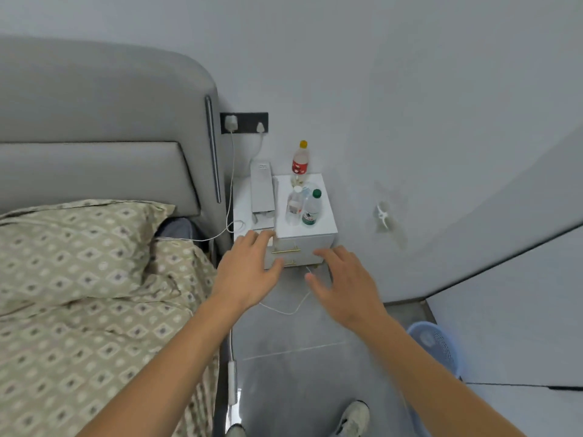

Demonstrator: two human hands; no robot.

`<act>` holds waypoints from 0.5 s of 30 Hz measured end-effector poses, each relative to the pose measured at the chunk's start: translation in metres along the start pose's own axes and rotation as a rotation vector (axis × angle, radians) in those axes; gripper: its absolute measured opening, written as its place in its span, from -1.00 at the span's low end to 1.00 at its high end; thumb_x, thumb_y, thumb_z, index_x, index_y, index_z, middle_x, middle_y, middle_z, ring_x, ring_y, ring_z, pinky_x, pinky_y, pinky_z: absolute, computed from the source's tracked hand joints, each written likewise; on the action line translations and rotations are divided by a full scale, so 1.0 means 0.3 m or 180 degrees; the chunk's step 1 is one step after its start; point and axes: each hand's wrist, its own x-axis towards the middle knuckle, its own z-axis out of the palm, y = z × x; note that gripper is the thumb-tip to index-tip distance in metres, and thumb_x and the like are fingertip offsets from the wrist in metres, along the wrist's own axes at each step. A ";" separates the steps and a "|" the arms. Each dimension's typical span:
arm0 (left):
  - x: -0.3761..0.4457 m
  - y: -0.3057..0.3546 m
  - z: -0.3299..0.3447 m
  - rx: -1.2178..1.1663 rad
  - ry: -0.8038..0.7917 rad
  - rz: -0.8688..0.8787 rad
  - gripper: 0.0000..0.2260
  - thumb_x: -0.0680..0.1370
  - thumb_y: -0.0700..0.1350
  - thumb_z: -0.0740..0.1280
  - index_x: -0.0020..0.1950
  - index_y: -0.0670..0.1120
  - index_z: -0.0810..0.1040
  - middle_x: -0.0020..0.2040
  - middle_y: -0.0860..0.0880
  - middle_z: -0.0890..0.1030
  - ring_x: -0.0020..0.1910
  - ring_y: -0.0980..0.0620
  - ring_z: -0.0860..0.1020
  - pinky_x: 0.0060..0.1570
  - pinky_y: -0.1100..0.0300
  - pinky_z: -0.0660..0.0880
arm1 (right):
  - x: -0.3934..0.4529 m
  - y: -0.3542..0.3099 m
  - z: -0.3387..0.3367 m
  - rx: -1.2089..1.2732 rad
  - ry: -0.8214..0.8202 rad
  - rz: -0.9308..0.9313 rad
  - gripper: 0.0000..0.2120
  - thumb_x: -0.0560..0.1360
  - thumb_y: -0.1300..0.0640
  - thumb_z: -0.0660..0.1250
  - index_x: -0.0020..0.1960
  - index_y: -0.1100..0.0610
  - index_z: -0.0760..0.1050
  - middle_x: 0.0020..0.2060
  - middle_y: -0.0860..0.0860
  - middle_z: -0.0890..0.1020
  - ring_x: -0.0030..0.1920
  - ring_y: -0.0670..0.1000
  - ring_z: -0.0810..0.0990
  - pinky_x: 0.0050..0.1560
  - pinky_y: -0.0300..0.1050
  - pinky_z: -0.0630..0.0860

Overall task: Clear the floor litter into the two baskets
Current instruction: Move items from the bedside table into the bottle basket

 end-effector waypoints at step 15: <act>1.033 -0.085 0.513 0.0195 -0.0428 -0.0169 -0.52 0.63 0.09 0.25 0.54 0.10 0.27 0.34 -0.05 0.45 0.27 -0.10 0.52 0.13 -0.06 0.57 | 1.079 0.556 0.299 -0.0113 -0.0272 0.0203 -0.51 0.56 -0.02 0.36 0.45 -0.04 0.34 0.26 0.03 0.43 0.18 0.13 0.53 0.09 0.03 0.57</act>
